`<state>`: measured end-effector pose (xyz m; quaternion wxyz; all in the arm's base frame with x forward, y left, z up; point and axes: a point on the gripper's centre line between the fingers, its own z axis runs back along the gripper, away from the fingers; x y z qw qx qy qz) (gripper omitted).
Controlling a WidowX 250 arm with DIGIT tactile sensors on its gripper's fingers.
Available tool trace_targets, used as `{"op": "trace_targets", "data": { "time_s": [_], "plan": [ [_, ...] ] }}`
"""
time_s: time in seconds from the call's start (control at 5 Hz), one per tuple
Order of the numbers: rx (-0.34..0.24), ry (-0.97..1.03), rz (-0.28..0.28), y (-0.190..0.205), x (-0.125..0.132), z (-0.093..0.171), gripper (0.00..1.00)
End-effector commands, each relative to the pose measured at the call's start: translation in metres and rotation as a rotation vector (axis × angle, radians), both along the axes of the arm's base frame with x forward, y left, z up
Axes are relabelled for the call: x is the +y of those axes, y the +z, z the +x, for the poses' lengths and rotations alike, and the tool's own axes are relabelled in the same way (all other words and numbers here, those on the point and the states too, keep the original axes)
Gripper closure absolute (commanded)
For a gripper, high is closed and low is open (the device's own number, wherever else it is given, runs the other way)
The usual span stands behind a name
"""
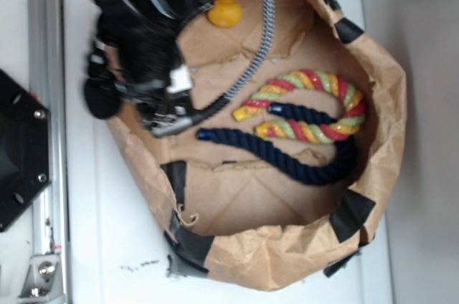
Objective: Grab the silver keys.
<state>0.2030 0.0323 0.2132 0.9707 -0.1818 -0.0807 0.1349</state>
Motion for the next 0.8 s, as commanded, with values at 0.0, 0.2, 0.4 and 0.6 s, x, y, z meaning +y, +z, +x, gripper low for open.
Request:
{"op": "trace_targets", "data": {
  "time_s": [0.0, 0.2, 0.4, 0.6],
  "plan": [
    [0.026, 0.105, 0.193, -0.008, 0.0, 0.007, 1.0],
    [0.04, 0.118, 0.214, -0.012, -0.001, 0.026, 1.0],
    [0.036, 0.15, 0.227, -0.018, 0.0, 0.038, 1.0],
    [0.039, 0.165, 0.222, -0.022, 0.001, 0.046, 1.0]
  ]
}}
